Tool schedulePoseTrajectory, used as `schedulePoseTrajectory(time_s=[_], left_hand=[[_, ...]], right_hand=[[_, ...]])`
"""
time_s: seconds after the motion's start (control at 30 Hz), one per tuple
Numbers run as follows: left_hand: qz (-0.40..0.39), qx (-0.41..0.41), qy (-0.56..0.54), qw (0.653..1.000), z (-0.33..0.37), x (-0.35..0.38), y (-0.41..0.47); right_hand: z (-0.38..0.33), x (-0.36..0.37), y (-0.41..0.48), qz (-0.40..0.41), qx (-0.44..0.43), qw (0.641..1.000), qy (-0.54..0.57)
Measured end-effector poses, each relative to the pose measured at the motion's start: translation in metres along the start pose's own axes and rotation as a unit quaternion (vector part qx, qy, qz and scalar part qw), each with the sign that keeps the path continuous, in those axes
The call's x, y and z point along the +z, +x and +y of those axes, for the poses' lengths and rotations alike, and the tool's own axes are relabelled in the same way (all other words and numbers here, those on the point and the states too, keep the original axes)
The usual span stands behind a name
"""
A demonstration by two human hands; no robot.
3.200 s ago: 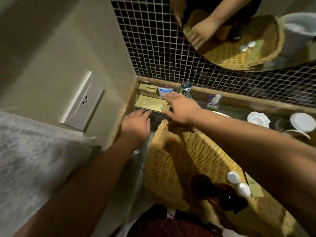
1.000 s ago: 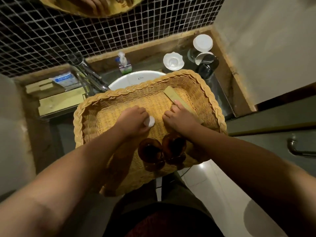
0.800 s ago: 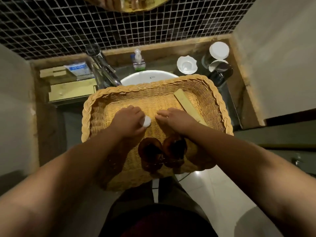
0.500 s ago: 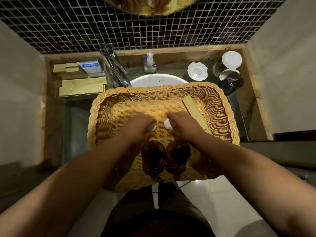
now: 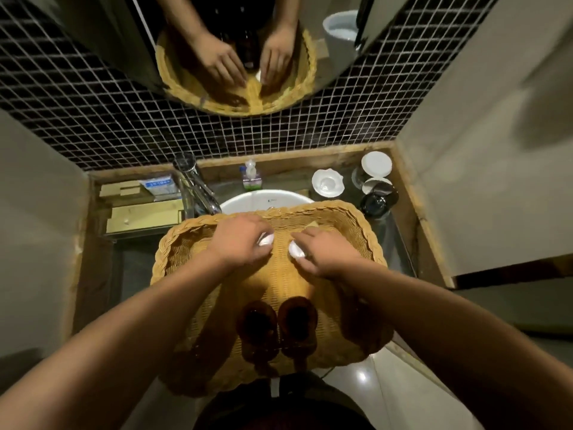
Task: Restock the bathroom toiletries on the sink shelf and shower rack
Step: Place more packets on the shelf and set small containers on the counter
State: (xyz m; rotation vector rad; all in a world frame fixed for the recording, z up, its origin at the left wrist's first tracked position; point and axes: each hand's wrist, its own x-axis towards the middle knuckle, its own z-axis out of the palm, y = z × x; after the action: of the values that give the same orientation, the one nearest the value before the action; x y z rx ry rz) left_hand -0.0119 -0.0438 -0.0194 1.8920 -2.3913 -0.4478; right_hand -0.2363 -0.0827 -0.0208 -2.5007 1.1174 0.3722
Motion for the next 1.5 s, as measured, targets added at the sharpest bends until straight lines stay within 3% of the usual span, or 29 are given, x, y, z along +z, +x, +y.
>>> schedulePoseTrajectory(time_s=[0.17, 0.43, 0.6, 0.9, 1.03, 1.5], left_hand=[[0.047, 0.021, -0.008, 0.999, 0.011, -0.037, 0.036], [0.07, 0.05, -0.067, 0.994, 0.036, -0.054, 0.121], [0.012, 0.07, -0.038, 0.997, 0.054, -0.037, 0.174], [-0.086, 0.086, 0.023, 0.992, 0.055, 0.014, 0.239], [-0.105, 0.082, 0.03, 0.991, 0.046, 0.038, 0.262], [-0.121, -0.008, -0.098, 0.988, 0.031, 0.09, 0.283]], right_hand=[[0.016, -0.042, -0.007, 0.099, -0.01, 0.995, 0.006], [0.067, -0.077, 0.005, 0.219, 0.121, 0.96, 0.125], [0.101, -0.064, 0.021, 0.194, 0.148, 0.959, 0.141], [0.137, -0.039, 0.042, 0.224, 0.211, 0.905, 0.294], [0.148, -0.024, 0.052, 0.196, 0.22, 0.903, 0.313], [0.162, -0.001, 0.059, 0.2, 0.228, 0.902, 0.306]])
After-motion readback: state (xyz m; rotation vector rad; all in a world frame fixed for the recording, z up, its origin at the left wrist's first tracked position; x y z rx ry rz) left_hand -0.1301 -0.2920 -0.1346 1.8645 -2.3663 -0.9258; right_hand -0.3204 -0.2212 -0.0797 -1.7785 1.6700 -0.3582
